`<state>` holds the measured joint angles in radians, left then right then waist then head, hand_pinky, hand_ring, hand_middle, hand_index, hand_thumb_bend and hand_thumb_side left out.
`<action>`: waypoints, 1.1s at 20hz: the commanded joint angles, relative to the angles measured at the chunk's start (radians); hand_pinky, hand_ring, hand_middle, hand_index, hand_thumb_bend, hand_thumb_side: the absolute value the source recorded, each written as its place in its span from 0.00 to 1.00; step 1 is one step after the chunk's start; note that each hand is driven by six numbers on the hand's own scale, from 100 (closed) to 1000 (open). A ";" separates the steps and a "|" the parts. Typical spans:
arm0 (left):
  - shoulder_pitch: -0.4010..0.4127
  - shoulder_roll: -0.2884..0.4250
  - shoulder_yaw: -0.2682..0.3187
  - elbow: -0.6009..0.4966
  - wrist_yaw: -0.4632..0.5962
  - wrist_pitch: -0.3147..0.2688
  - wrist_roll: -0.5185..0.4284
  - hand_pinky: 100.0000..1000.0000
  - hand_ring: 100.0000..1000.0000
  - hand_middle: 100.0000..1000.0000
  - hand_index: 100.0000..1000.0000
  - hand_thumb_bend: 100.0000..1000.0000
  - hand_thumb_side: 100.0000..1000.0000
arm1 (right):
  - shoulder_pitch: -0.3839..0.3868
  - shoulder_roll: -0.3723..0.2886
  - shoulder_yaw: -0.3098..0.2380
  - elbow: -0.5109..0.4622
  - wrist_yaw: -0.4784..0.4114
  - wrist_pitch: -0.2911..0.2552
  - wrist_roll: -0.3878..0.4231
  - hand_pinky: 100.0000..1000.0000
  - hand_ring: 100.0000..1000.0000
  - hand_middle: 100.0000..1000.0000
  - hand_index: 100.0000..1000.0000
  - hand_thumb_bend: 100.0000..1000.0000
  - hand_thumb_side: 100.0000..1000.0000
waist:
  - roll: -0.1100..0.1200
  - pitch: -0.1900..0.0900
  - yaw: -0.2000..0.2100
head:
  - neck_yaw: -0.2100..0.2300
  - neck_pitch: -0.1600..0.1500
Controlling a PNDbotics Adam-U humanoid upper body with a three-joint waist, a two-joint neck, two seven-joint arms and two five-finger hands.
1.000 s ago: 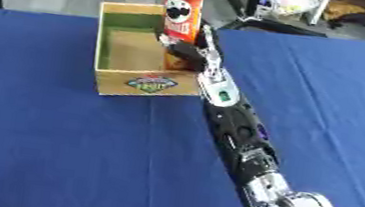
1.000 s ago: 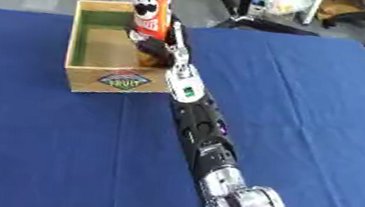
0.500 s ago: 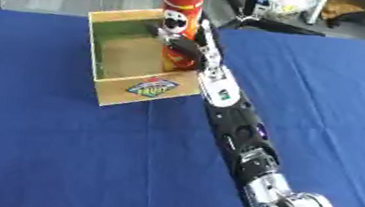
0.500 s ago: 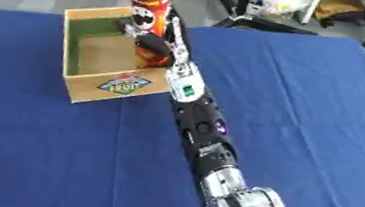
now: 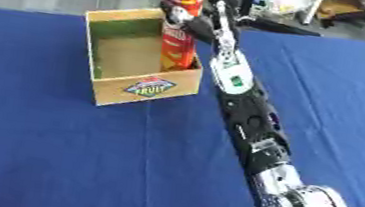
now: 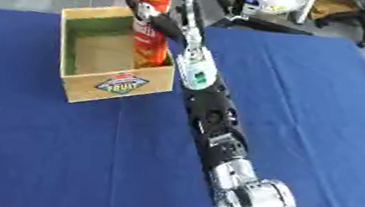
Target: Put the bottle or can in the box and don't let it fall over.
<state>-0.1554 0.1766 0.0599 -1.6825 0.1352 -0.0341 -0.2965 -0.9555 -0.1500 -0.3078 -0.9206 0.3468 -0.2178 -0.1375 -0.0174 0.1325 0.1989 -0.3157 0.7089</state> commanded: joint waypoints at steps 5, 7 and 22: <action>0.004 0.025 0.021 -0.011 -0.005 -0.001 0.016 0.75 0.91 0.90 0.93 0.34 0.93 | 0.077 -0.150 -0.002 -0.147 -0.113 -0.044 -0.012 0.84 0.98 0.90 0.91 0.65 0.48 | -0.007 -0.024 -0.046 | 0.053 -0.001; 0.003 0.027 0.024 -0.012 -0.007 -0.001 0.019 0.75 0.91 0.90 0.93 0.34 0.93 | 0.128 -0.169 0.003 -0.198 -0.145 -0.051 -0.018 0.83 0.97 0.90 0.91 0.64 0.49 | -0.010 -0.021 -0.064 | 0.070 -0.002; 0.007 0.032 0.033 -0.017 -0.011 -0.001 0.033 0.75 0.91 0.90 0.93 0.34 0.93 | 0.517 -0.149 0.110 -0.516 -0.385 -0.045 0.158 0.77 0.91 0.86 0.91 0.61 0.40 | -0.015 -0.012 -0.132 | 0.155 0.020</action>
<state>-0.1421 0.1871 0.0898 -1.6827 0.1297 -0.0337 -0.2662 -0.4304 -0.2914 -0.1983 -1.3886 -0.0145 -0.2618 0.0007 -0.0333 0.1345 0.0680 -0.1718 0.7239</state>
